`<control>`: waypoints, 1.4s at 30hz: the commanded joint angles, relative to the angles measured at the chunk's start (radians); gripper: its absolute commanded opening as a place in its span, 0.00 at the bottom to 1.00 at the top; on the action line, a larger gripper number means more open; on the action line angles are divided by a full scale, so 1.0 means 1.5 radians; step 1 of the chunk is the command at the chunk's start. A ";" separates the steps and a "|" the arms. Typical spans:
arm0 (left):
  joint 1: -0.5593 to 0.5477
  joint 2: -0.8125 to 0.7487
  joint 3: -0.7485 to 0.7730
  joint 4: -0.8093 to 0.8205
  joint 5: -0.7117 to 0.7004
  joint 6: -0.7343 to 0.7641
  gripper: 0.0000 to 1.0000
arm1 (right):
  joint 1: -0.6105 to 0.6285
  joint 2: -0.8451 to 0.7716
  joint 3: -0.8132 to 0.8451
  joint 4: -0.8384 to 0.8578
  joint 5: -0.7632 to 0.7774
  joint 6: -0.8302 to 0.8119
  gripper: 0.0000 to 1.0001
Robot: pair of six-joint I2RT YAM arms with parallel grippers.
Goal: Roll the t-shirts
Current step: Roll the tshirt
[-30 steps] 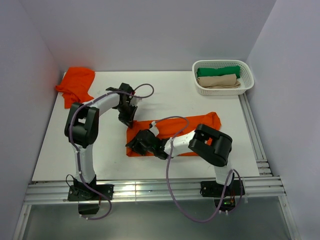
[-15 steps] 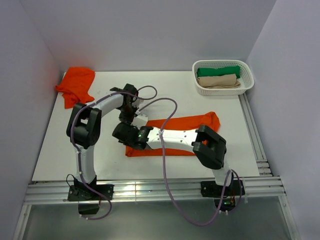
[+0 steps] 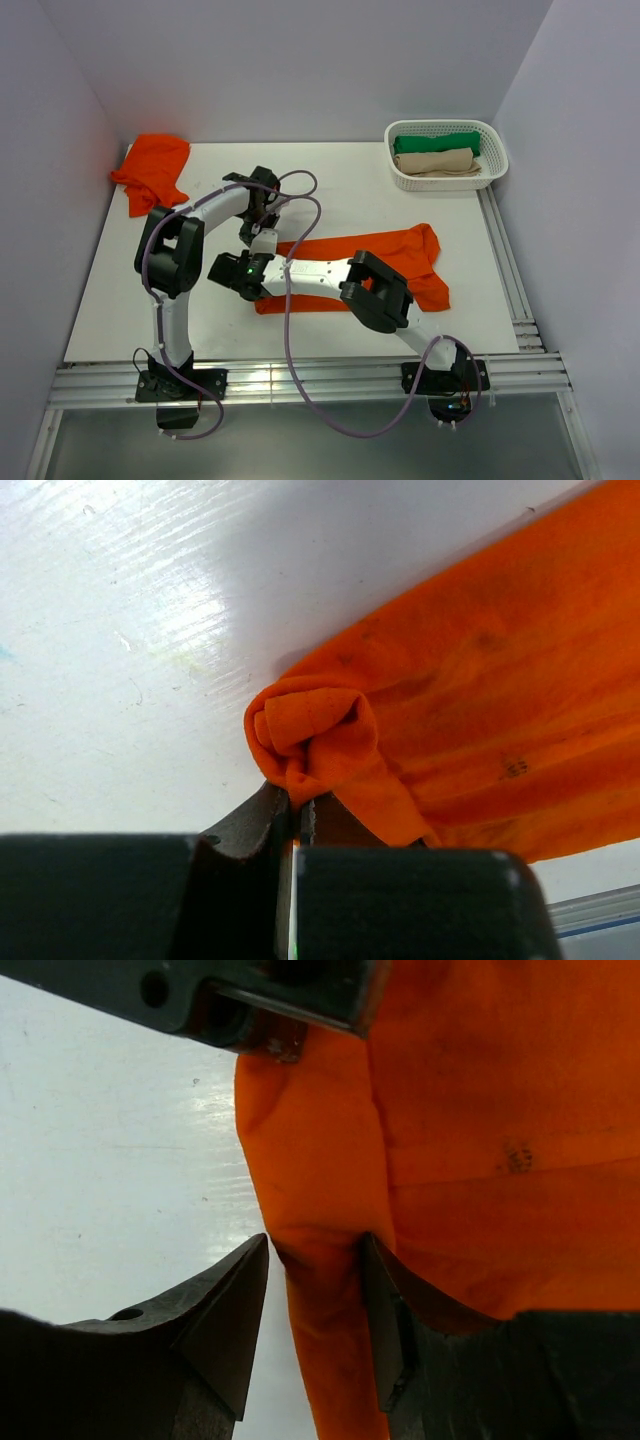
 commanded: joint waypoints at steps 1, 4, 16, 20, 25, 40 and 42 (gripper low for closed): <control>-0.007 -0.011 0.024 -0.019 -0.014 -0.009 0.06 | -0.002 0.018 0.046 -0.038 0.046 -0.014 0.50; -0.008 -0.007 0.027 -0.020 -0.012 -0.010 0.07 | -0.002 0.029 0.047 -0.047 0.030 -0.001 0.47; 0.006 -0.017 0.095 -0.042 0.057 0.003 0.56 | -0.012 -0.109 -0.198 0.230 -0.094 0.016 0.13; 0.033 -0.043 0.151 -0.069 0.114 0.038 0.75 | -0.040 -0.173 -0.354 0.453 -0.184 0.031 0.12; 0.083 -0.099 0.116 -0.074 0.202 0.071 0.77 | -0.084 -0.209 -0.541 0.709 -0.293 0.101 0.11; 0.125 -0.105 -0.158 0.136 0.307 0.083 0.71 | -0.141 -0.108 -0.704 1.161 -0.430 0.242 0.09; 0.125 -0.087 -0.170 0.163 0.296 0.057 0.68 | -0.142 -0.098 -0.711 1.178 -0.433 0.256 0.09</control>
